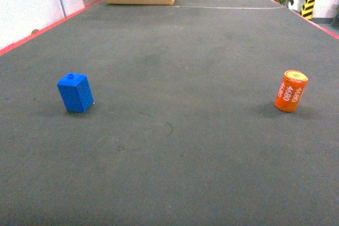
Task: Sort blue parts and orange caps into right shelf containers
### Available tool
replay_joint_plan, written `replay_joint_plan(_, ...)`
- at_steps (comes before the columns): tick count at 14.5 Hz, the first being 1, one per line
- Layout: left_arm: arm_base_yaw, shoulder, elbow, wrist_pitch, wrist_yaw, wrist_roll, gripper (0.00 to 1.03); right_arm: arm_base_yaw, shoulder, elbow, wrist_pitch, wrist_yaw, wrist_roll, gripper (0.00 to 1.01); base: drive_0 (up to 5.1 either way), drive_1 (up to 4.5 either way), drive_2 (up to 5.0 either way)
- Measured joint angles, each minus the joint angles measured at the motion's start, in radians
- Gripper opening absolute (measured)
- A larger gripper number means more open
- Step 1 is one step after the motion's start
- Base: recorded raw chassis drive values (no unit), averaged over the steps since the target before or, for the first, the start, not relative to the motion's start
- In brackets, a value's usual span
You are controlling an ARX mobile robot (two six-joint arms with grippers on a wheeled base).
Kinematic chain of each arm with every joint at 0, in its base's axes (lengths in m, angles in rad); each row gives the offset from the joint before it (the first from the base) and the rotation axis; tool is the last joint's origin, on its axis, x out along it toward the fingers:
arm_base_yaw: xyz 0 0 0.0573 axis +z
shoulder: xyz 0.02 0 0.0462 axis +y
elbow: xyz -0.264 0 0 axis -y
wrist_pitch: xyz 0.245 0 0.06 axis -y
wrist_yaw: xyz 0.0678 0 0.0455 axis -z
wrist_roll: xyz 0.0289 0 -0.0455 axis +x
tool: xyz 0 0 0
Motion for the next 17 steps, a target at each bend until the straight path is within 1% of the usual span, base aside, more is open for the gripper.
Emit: replay_joint_plan(17, 0.0, 0.0, 0.0, -0.004, 0.0, 0.0, 0.98, 0.0, 0.0, 0.0, -0.002, 0.0, 0.0, 0.98, 0.0, 0.08, -0.1)
